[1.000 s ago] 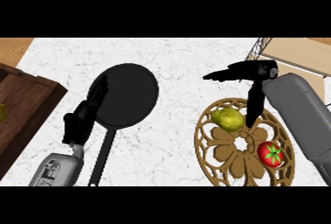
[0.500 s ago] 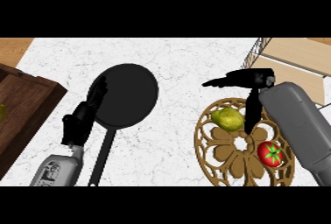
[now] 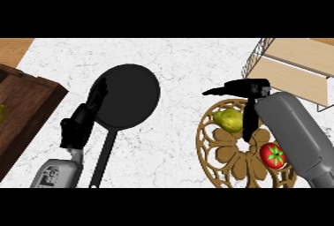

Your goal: Pick the pear from the placemat and place it in the tiered shelf

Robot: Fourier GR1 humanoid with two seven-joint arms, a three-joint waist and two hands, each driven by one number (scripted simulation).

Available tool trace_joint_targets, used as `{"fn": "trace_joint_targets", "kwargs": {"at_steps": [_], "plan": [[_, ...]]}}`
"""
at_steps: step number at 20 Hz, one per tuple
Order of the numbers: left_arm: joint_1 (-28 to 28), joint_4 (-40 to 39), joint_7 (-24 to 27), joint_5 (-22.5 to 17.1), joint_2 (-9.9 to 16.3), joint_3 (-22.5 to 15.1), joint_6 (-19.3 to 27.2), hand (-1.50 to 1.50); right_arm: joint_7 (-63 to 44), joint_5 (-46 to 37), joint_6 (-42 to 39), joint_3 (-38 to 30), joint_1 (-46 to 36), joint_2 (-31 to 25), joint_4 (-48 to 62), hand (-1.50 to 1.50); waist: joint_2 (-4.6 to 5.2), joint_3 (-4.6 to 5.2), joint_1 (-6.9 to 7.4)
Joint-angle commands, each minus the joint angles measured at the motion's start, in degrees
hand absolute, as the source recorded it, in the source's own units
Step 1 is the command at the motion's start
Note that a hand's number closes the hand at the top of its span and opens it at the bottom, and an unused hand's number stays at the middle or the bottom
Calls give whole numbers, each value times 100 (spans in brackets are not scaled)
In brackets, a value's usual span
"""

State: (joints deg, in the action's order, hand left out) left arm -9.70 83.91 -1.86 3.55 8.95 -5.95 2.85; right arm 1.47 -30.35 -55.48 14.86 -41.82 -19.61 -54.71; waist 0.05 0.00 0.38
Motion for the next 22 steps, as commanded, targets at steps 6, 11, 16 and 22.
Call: {"fn": "trace_joint_targets", "kwargs": {"at_steps": [6, 11, 16, 22], "plan": [[-115, 16, -109, 98, -125, 169, -61, 0, 499, -501, 10, 126, 382, 133, 9, -150, 2, -1, -2], [71, 147, -197, 336, -355, 5, 103, 0, 730, -730, -37, 62, 75, 147, 377, -150, 2, -1, 11], [118, 273, -201, 417, -390, -48, 86, 0, 1282, -1017, 89, 492, 295, -99, 30, 150, -3, -2, 10], [-96, -211, 18, 294, -250, 235, -186, 0, 1691, -1159, 582, 434, 344, -46, 59, 150, 3, -1, -2]]}}
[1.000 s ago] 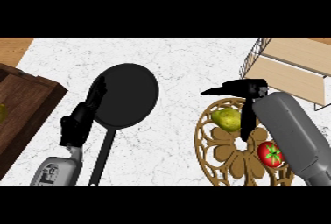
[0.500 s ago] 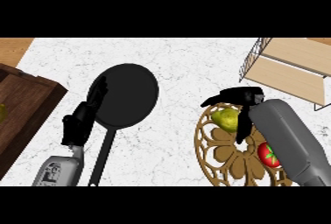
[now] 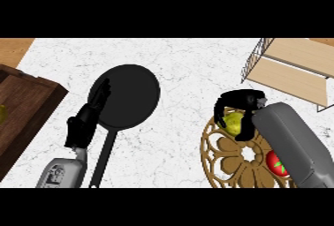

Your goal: Pick the pear from the placemat and place it in the tiered shelf

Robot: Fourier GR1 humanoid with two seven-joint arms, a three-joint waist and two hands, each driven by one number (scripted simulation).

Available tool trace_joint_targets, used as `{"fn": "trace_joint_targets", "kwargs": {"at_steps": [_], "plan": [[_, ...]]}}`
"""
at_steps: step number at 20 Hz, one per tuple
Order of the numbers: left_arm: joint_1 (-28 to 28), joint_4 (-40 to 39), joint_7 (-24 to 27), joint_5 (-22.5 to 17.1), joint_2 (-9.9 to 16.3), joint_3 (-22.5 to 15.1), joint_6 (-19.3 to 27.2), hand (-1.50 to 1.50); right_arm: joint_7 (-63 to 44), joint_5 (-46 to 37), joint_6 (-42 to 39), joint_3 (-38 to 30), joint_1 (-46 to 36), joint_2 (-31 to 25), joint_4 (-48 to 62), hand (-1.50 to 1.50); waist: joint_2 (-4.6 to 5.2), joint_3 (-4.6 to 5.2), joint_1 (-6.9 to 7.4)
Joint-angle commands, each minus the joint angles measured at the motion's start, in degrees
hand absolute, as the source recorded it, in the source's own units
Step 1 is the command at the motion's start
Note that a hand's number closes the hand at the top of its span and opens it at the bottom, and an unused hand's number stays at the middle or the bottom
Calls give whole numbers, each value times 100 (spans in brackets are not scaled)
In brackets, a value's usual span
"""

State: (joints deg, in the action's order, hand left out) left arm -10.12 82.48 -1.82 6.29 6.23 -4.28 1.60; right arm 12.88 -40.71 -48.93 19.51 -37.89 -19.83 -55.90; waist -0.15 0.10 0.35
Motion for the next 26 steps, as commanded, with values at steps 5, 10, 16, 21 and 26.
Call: {"fn": "trace_joint_targets", "kwargs": {"at_steps": [5, 10, 16, 21, 26], "plan": [[70, -27, 13, -91, 51, 183, -32, 0, -2118, -109, 1558, -1170, 84, 794, 291, 150, -55, 3, -207], [183, -46, 75, -47, 90, 244, 45, 0, -3955, -472, 3483, -1919, 65, 1168, 6, 150, -144, 14, -400], [110, 81, -60, -27, 9, 41, -63, 0, -5321, -531, 5727, -1867, -128, 1961, -1134, 150, -120, -12, -111], [42, -177, 170, -5, 65, 131, -74, 0, -6794, -1022, 6845, -625, -380, 1977, -2142, 150, -75, 4, -34], [178, -108, 333, 5, 46, 157, -29, 0, -8622, -2263, 6709, -102, -727, 1981, -2941, 150, -57, 2, -70]]}}
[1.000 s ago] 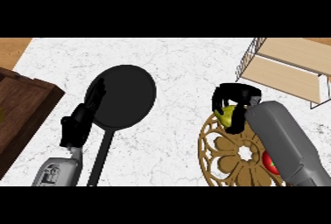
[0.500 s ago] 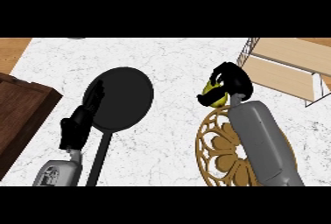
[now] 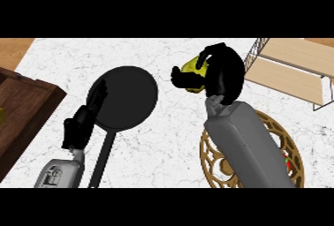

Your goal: Pick the pear from the placemat and place it in the tiered shelf

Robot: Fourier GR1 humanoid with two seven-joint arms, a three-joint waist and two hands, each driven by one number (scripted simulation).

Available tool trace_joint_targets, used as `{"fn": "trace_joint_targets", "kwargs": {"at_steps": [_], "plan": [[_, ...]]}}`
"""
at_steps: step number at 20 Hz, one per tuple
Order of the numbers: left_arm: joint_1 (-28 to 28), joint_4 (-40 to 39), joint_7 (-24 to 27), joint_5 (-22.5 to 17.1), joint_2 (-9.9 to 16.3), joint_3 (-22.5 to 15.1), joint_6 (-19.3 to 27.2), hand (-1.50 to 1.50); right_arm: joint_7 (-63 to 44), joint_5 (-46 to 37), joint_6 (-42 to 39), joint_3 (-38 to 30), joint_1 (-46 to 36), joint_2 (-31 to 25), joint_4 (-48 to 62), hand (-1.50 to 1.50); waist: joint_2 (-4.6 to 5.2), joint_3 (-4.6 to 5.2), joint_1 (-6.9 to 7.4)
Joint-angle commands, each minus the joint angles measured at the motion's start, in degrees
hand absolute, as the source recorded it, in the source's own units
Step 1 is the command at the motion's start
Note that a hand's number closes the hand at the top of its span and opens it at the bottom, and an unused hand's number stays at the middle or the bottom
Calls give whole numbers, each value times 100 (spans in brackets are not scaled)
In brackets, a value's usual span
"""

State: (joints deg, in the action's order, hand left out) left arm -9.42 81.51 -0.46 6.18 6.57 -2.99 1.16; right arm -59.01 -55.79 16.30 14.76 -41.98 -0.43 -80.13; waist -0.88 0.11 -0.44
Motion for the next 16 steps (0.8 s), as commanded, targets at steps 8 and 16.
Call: {"fn": "trace_joint_targets", "kwargs": {"at_steps": [8, 16], "plan": [[-1, -190, 121, 56, -130, -53, 26, 0, -2239, -2233, -1217, 208, -912, 41, -1257, 150, 33, 0, -46], [191, 281, -60, 224, -193, -202, 159, 0, -1614, -2832, -2276, -794, -1361, -121, -1476, 150, 45, -7, 4]]}}
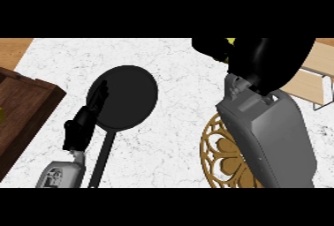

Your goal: Pick the pear from the placemat and place it in the tiered shelf

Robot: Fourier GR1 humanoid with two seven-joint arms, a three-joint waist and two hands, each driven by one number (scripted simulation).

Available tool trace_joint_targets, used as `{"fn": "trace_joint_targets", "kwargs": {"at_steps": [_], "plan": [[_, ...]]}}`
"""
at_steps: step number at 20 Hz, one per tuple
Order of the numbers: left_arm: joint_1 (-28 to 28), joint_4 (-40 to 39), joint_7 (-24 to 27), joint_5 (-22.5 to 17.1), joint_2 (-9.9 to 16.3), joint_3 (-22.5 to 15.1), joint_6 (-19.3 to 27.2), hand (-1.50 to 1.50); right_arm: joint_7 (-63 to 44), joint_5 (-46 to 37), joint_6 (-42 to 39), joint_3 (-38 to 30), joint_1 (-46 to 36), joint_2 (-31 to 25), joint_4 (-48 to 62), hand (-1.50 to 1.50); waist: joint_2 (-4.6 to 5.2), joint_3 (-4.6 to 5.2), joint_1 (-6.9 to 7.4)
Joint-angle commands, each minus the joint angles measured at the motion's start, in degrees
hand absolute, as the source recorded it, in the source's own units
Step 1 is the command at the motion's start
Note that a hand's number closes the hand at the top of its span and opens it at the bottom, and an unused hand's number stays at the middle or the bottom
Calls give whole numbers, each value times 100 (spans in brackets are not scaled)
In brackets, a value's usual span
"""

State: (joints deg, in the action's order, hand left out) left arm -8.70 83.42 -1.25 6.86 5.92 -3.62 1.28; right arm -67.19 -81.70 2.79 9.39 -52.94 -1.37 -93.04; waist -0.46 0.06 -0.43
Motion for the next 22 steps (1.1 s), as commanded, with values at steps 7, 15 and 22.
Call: {"fn": "trace_joint_targets", "kwargs": {"at_steps": [7, 15, 22], "plan": [[-48, 169, -210, -7, -41, -21, -47, 0, -279, -473, -1038, -1050, -875, -313, 175, 150, 27, -4, 71], [-116, 24, -112, 96, -76, -35, -48, 0, 515, -348, -1110, -1760, -1038, -1007, 388, 150, 38, -4, 66], [-62, -11, 54, 77, -81, 45, -79, 0, 1126, -396, -833, -1832, -798, -1530, 826, 150, 42, -5, 58]]}}
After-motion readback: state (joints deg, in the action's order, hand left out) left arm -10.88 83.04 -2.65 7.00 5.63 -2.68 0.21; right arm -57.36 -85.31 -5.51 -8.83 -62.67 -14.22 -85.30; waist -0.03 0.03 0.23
